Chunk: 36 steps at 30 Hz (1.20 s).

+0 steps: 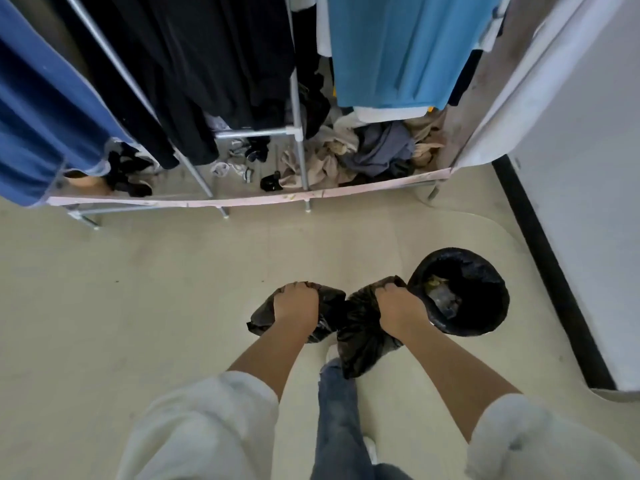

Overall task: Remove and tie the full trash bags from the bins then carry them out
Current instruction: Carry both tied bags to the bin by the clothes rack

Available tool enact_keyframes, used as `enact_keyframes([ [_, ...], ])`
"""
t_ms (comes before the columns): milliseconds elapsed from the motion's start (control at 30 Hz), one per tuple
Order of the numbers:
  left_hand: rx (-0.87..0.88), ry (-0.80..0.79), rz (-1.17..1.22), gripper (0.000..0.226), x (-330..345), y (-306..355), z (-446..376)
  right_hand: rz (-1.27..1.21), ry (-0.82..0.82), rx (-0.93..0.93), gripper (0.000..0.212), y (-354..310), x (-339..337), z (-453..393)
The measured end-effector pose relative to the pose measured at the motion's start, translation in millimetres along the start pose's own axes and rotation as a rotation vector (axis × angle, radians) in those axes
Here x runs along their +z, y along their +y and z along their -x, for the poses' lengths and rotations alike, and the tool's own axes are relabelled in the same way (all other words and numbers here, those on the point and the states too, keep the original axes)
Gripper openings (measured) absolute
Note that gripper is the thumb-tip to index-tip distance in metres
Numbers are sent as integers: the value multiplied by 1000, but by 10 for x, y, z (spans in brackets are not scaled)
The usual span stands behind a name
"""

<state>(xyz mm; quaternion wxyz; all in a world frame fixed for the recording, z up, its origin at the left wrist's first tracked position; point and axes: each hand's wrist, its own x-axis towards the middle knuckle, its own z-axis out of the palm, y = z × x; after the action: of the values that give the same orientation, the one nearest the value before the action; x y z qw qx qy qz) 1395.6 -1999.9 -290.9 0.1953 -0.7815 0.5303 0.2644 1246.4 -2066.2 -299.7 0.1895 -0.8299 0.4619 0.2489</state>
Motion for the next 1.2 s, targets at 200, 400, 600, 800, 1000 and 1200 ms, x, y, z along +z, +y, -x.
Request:
enact_keyframes([
  [200,-35,-100,44,32,70,38,-1362,-46,-111,70,34,328,141,-1376],
  [400,-73,-139,65,27,535,74,-2604,-39,-153,55,30,603,585,-2601],
  [600,-118,-151,71,29,995,115,-3364,-65,-188,16,30,767,952,-3295],
  [800,-167,-102,124,36,1011,333,-3447,-105,-139,-13,39,908,897,-3356],
  [1000,-10,-32,79,33,692,848,-3141,-111,-123,39,42,1401,561,-2955],
  [1200,69,-38,79,32,564,1696,-2806,-139,-140,163,38,2131,397,-2481],
])
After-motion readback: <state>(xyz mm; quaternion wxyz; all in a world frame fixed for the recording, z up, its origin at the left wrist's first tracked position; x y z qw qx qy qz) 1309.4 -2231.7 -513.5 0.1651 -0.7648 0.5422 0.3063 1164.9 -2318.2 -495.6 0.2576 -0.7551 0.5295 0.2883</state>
